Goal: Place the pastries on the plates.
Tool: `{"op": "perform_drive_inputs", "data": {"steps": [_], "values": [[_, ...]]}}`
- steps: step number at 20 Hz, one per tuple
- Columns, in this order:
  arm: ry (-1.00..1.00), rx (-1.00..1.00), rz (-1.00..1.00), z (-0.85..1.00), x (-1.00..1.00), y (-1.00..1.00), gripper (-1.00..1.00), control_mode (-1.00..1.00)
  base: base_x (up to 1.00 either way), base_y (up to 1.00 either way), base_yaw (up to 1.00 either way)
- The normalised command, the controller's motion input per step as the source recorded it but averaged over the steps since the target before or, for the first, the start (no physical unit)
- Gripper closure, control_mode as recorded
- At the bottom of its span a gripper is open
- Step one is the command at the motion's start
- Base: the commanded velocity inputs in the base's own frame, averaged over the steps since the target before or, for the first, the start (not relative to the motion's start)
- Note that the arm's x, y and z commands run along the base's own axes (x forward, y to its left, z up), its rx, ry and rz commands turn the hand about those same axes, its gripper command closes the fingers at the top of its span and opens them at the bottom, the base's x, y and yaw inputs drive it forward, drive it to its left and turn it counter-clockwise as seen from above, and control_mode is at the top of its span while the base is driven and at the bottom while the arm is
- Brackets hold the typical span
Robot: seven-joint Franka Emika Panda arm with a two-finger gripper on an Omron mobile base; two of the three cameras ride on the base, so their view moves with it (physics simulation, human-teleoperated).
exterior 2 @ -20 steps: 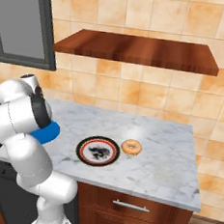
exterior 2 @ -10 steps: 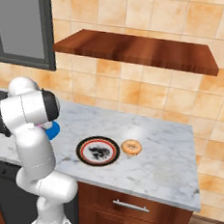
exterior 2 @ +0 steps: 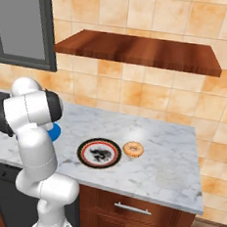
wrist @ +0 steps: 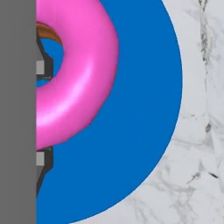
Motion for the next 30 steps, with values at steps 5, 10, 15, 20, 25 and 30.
{"op": "perform_drive_inputs", "data": {"steps": [5, 10, 15, 20, 25, 30], "values": [[0.00, 0.06, 0.00, 0.13, -0.04, 0.00, -1.00, -1.00, 0.00, 0.00, 0.00], [0.02, 0.01, -0.10, 0.21, -0.24, -0.36, -1.00, -1.00, 0.00, 0.00, 0.00], [-0.02, 0.03, -0.03, 0.69, -0.37, -0.62, -1.00, -1.00, 0.00, 0.00, 0.00], [-0.03, 0.01, 0.11, 0.36, -0.12, -0.88, -1.00, -1.00, 0.00, 0.00, 0.00], [-0.02, 0.00, 0.34, 0.35, -0.07, -1.00, -1.00, -1.00, 0.00, 0.00, 0.00], [0.10, 0.04, 0.01, 0.15, 0.06, -0.98, -1.00, -1.00, 0.00, 0.00, 0.00]]}}
